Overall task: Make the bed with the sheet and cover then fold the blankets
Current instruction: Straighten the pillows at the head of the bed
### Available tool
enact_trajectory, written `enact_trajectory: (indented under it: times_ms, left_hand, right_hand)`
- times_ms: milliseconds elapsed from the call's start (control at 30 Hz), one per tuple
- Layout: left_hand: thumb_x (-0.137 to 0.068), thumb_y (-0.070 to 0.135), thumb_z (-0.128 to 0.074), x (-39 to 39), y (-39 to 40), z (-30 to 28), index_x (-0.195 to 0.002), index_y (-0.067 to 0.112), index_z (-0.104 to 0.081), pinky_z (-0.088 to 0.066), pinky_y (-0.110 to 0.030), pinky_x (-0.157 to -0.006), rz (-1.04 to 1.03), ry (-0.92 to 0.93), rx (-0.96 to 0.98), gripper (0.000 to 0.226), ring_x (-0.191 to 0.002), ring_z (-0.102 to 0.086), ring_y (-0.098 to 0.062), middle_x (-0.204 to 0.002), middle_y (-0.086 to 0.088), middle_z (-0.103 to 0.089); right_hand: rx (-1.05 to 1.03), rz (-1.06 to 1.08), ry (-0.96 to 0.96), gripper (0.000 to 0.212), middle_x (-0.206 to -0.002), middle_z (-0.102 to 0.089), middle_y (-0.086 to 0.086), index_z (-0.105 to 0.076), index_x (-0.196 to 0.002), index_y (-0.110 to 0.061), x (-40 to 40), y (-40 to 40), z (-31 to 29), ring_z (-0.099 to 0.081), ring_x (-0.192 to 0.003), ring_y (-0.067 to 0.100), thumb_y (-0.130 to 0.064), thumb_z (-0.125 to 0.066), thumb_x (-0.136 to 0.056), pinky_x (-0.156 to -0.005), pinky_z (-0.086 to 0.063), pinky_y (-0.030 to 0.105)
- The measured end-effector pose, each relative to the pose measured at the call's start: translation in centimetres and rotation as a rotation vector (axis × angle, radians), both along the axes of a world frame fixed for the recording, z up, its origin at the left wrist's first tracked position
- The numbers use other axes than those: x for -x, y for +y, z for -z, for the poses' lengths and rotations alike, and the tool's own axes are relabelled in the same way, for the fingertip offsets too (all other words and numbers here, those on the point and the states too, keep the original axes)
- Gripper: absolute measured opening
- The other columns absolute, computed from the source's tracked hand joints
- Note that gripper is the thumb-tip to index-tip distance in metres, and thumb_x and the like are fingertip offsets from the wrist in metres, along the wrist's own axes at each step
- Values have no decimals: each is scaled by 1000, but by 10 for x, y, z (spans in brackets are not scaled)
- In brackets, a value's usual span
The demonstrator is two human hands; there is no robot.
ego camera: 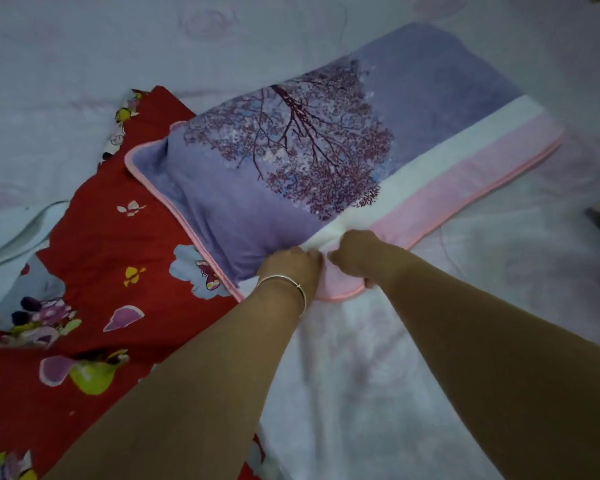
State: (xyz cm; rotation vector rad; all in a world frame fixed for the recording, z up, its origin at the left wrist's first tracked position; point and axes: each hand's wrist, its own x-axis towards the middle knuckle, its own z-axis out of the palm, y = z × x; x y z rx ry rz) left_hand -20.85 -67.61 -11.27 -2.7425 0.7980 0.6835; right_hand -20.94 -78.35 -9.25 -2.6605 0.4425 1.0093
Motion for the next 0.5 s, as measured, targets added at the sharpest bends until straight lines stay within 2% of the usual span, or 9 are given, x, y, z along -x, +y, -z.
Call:
enact_trajectory:
  times_ms: [167,267,367,500]
  left_hand:
    - [-94,16,-45,-17,-7,-13,-142,23,-36,-42,-44,-101,-98,126,-25,49,-127,-51,-29,-140,-9,-50]
    - [-90,26,-55,-28,-18,-25,-143,28,-34,-39,-40,-106,-160,190,-52,57,-131,-47,-26,-144,-3,-47]
    - [-89,29,-57,-29,-29,-31,-144,30,-33,-36,-37,-108,-192,221,-77,60,-133,-44,-25,-146,-3,-45]
    - [-83,35,-65,-30,-31,-29,-143,32,-33,-37,-36,-109,-193,240,-81,68,-132,-46,-25,-144,-2,-47]
  right_hand:
    - [-66,-115,42,44,-144,-44,18,-43,-138,1,-25,-2,-1,-42,-134,32,-25,-34,-103,-111,-35,39]
    - [-125,-103,70,43,-144,-43,19,-41,-139,1,-31,-14,-5,-42,-134,31,-21,-36,-103,-109,-33,35]
    - [-183,-75,88,39,-137,-51,20,-48,-132,3,-34,-32,-5,-50,-127,33,-15,-45,-98,-104,-41,36]
    - [-209,-53,29,43,-142,-46,18,-43,-137,3,-32,-34,-2,-43,-134,30,-22,-37,-103,-109,-34,32]
